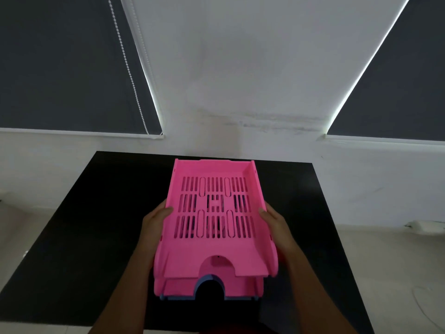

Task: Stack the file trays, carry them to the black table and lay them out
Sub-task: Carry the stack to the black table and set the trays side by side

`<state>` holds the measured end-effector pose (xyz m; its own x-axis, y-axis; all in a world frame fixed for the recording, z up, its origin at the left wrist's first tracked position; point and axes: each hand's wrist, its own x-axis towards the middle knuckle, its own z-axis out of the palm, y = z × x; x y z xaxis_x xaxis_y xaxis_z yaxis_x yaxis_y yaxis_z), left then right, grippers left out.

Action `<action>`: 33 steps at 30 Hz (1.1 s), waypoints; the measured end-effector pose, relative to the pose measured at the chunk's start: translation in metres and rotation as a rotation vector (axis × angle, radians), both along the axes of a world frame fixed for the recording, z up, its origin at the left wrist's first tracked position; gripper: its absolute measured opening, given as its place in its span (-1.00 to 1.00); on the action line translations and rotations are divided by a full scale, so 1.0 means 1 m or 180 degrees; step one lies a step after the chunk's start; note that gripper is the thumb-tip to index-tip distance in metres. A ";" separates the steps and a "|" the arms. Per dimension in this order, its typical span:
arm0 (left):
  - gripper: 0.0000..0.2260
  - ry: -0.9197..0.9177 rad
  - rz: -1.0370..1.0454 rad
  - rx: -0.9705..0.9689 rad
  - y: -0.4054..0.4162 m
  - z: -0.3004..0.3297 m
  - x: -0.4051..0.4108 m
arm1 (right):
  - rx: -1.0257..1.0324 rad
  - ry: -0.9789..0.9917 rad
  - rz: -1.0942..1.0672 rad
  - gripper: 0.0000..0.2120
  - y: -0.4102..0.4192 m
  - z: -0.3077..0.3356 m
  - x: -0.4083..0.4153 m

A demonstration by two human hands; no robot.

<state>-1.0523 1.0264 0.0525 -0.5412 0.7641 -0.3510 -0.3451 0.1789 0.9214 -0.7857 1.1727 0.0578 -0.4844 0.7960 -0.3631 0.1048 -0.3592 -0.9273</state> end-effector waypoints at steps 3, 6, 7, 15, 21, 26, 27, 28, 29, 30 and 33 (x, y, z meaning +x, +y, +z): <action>-0.69 0.0184 -0.0020 0.0035 0.016 0.014 0.011 | 0.0168 0.0032 0.0004 -0.65 0.014 0.010 0.013; -0.67 0.0379 -0.0125 0.0029 0.037 0.030 0.038 | 0.0286 0.0074 -0.0131 -0.62 0.031 0.018 0.042; -0.68 0.0449 -0.0184 0.0044 0.045 0.035 0.050 | 0.0320 0.0051 -0.0171 -0.60 0.038 0.020 0.054; -0.55 0.0598 -0.0783 -0.0160 0.112 0.030 0.161 | 0.0354 -0.0086 -0.0707 -0.59 0.077 0.015 0.165; -0.61 0.0529 -0.0925 -0.0428 0.143 0.012 0.218 | 0.0120 -0.0263 -0.0846 -0.61 0.085 -0.015 0.220; -0.64 0.0441 -0.0931 -0.0704 0.153 -0.003 0.245 | -0.0157 -0.0346 -0.1062 -0.61 0.091 -0.037 0.242; -0.61 0.0440 -0.0922 -0.0767 0.154 -0.007 0.248 | -0.0183 -0.0385 -0.1064 -0.62 0.092 -0.041 0.244; -0.58 0.0423 -0.0894 -0.0841 0.155 -0.012 0.250 | -0.0195 -0.0426 -0.1047 -0.63 0.093 -0.044 0.246; -0.52 0.0417 -0.0849 -0.0902 0.156 -0.019 0.251 | -0.0210 -0.0464 -0.1022 -0.64 0.094 -0.048 0.246; -0.44 0.0434 -0.0785 -0.0960 0.157 -0.033 0.250 | -0.0231 -0.0502 -0.0996 -0.64 0.095 -0.051 0.246; -0.29 0.0564 -0.0716 -0.1269 0.160 -0.051 0.250 | -0.0279 -0.0621 -0.0892 -0.64 0.097 -0.056 0.241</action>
